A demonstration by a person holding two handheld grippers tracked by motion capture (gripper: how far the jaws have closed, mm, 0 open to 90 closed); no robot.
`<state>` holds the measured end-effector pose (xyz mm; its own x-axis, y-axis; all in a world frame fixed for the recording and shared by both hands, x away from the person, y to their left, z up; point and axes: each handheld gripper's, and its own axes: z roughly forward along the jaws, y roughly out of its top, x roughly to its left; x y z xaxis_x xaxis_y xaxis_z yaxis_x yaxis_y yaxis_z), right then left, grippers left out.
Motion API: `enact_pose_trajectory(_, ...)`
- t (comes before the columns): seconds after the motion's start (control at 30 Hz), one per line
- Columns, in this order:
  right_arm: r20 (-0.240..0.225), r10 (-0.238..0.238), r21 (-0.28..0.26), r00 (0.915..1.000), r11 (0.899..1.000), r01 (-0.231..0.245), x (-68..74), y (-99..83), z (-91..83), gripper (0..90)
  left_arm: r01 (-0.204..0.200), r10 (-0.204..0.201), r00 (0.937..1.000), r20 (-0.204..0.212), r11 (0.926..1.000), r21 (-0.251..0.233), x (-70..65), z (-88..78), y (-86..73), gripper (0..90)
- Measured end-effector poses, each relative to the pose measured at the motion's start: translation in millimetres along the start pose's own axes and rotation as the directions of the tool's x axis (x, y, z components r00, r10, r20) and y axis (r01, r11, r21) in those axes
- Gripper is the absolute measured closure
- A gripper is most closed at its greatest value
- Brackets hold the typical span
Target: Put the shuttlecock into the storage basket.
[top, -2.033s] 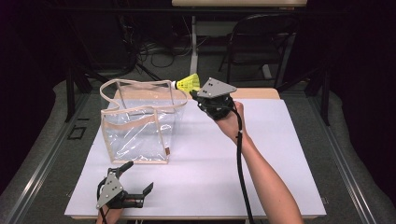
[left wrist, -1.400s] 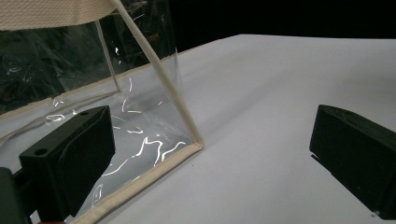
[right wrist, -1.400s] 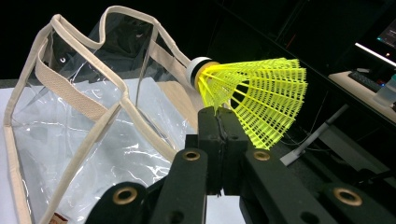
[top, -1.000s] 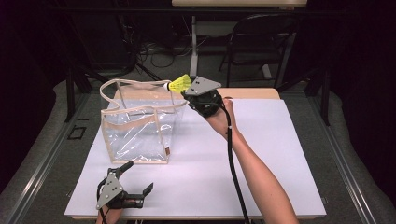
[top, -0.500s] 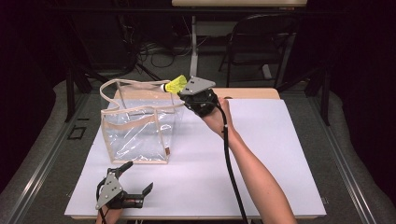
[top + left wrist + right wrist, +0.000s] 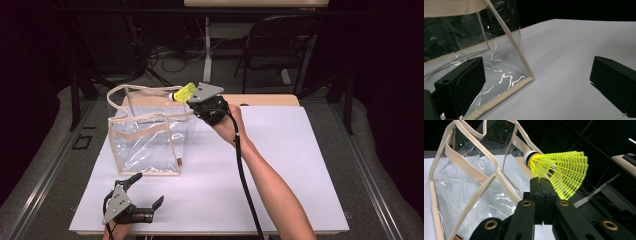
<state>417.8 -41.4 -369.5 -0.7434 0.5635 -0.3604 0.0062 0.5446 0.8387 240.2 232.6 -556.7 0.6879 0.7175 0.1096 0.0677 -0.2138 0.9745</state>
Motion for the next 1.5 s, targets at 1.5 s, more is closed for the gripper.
enact_pose_trajectory(1.5,-0.053,-0.003,0.098,0.9986,0.995,0.008,1.0,9.7,28.3,90.0,-0.001,0.001,1.0000,0.007,1.0000,0.001,0.2,0.1,-0.1,0.2)
